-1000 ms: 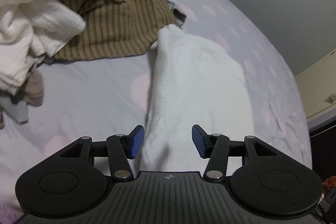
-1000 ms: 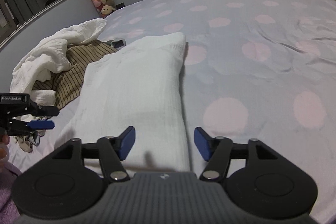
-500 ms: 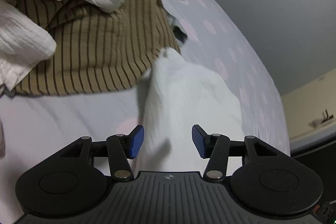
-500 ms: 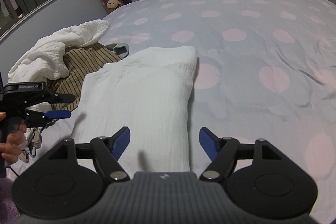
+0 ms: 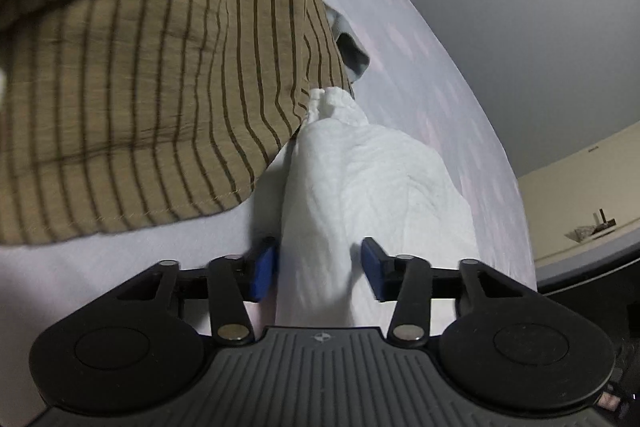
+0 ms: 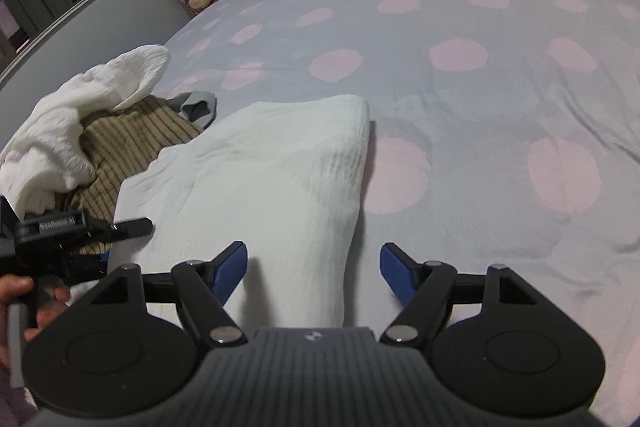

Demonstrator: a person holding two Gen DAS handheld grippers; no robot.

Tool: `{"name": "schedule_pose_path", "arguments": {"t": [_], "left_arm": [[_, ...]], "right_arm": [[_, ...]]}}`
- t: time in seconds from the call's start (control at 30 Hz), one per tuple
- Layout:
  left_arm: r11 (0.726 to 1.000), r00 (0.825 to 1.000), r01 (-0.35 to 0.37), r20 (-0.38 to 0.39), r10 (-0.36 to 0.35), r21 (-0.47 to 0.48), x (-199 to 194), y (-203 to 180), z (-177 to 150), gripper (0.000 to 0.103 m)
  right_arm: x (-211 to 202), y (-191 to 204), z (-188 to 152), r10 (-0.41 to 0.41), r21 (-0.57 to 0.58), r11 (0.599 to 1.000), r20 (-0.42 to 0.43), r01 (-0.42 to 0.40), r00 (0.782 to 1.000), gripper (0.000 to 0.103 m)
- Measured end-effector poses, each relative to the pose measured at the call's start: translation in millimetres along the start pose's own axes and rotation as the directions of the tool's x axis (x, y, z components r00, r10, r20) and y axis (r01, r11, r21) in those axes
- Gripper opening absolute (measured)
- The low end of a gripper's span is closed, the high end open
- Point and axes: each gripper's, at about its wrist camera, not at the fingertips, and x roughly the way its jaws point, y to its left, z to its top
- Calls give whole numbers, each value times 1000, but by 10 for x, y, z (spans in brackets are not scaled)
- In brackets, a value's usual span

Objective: Fold clothes
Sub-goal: 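Open both grippers and move them to the folded shirt's end, then grasp the folded shirt end with both grippers and lift it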

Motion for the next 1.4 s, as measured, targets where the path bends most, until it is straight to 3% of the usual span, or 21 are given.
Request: {"name": "schedule_pose_path", "arguments": {"t": [0.2, 0.3, 0.47, 0.53, 0.7, 0.73, 0.8, 0.9, 1.1, 1.2, 1.4], "left_arm": [[997, 994, 71, -87, -72, -12, 192, 91, 109, 30], [994, 986, 106, -129, -107, -21, 285, 137, 162, 22], [990, 979, 136, -150, -141, -47, 363, 177, 206, 18], [989, 978, 145, -144, -149, -40, 383, 170, 209, 18], [991, 983, 137, -123, -136, 2, 418, 77, 204, 16], [991, 985, 132, -117, -130, 15, 402, 53, 194, 15], [992, 988, 122, -103, -117, 41, 369, 6, 173, 13], [991, 994, 90, -70, -84, 97, 256, -126, 135, 12], [980, 995, 83, 31, -90, 179, -211, -526, 1, 11], [970, 992, 74, 78, -95, 232, -471, -789, -102, 11], [928, 982, 91, 121, -144, 361, -931, -1456, -368, 11]], "right_arm": [[257, -148, 174, 79, 105, 992, -58, -73, 995, 76], [408, -224, 232, 112, 173, 980, -81, -96, 990, 75], [649, -340, 273, 181, 291, 946, -99, -145, 979, 76], [698, -359, 295, 207, 321, 932, -93, -167, 974, 71], [730, -365, 308, 215, 332, 927, -99, -172, 972, 40], [710, -352, 299, 214, 322, 931, -95, -173, 972, 37], [637, -335, 279, 211, 310, 934, -76, -178, 975, 29], [508, -228, 286, 196, 265, 948, -47, -177, 980, 27], [1, 70, 334, 196, 119, 972, 47, -201, 979, 26], [-335, 151, 312, 210, 69, 973, 111, -218, 971, 25], [-1150, 73, 139, 239, 21, 967, 262, -253, 935, 25]]}}
